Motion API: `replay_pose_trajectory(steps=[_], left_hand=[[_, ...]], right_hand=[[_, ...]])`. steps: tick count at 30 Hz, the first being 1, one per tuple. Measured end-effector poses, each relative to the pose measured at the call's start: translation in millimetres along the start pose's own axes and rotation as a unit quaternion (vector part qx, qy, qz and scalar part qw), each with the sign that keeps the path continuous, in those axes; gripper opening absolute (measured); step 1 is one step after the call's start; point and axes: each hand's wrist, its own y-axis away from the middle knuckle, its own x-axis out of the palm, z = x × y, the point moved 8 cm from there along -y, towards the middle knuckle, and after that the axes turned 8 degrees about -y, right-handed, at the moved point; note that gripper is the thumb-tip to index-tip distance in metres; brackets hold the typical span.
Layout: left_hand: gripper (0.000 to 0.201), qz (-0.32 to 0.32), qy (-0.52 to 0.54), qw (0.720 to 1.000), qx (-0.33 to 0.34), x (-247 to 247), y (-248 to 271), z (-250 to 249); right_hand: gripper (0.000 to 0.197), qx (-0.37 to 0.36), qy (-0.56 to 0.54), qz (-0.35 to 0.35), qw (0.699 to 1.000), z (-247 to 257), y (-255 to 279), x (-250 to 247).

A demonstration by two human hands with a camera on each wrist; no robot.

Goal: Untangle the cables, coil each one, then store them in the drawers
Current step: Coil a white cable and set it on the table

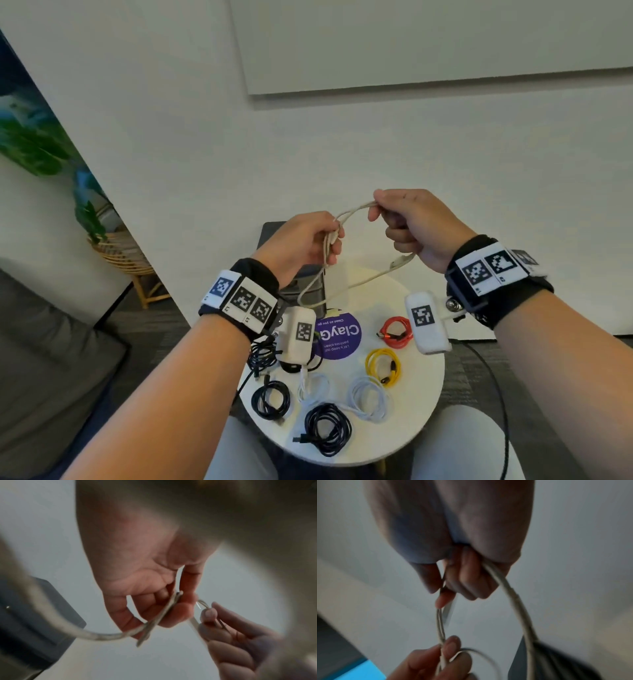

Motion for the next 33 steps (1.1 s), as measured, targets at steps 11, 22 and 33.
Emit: replay_pose_trajectory(steps=[11,22,33], left_hand=[[0.018,-0.176,0.327,0.919,0.130,-69,23,-40],[0.038,-0.095,0.130,0.974,0.159,-64,47,-74],[0.053,-0.108,-0.105,0.987,0.059,-22,23,-45]], right_hand=[[0.035,0.029,0.176,-0.024,0.984,-8,22,-25],[0.063,0.035,0.177,0.035,0.983,-17,25,-18],[0.035,0.065,-0.263,0.067,0.960,4,27,31]])
